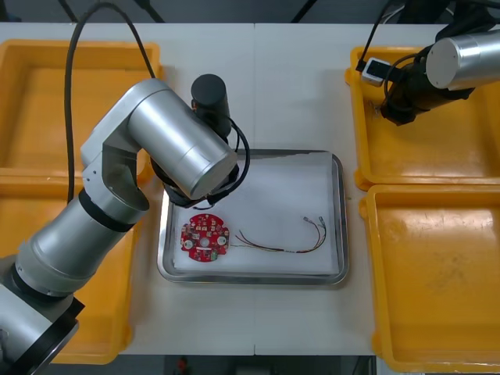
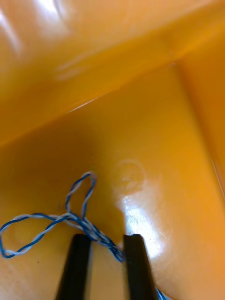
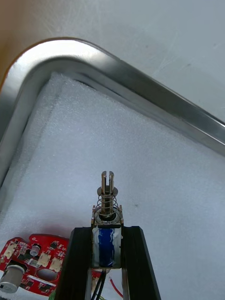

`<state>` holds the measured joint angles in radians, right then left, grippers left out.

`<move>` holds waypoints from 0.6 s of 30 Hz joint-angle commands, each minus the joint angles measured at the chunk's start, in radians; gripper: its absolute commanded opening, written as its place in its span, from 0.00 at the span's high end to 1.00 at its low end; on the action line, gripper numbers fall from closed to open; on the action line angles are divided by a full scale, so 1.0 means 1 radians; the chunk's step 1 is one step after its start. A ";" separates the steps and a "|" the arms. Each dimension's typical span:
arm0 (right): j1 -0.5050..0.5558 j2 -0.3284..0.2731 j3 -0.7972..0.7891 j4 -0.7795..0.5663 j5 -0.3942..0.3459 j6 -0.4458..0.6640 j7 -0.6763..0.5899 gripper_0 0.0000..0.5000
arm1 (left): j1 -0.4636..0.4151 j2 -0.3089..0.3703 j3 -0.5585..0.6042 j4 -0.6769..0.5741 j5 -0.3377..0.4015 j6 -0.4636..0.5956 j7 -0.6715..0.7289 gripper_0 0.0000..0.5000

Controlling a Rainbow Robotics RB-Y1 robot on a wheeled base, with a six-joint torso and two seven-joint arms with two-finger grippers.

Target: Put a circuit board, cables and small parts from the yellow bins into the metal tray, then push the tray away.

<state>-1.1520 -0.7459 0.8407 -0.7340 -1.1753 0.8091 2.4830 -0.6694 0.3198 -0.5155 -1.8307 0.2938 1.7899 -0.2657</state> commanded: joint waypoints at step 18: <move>-0.046 -0.150 -0.069 -0.064 -0.038 0.298 -0.016 1.00 | 0.010 -0.081 -0.057 0.154 -0.131 -0.127 0.017 1.00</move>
<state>-1.1576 -0.8136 0.8343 -0.7672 -1.1992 1.0530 2.4831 -0.6688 0.2642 -0.5541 -1.6666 0.1756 1.6719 -0.2657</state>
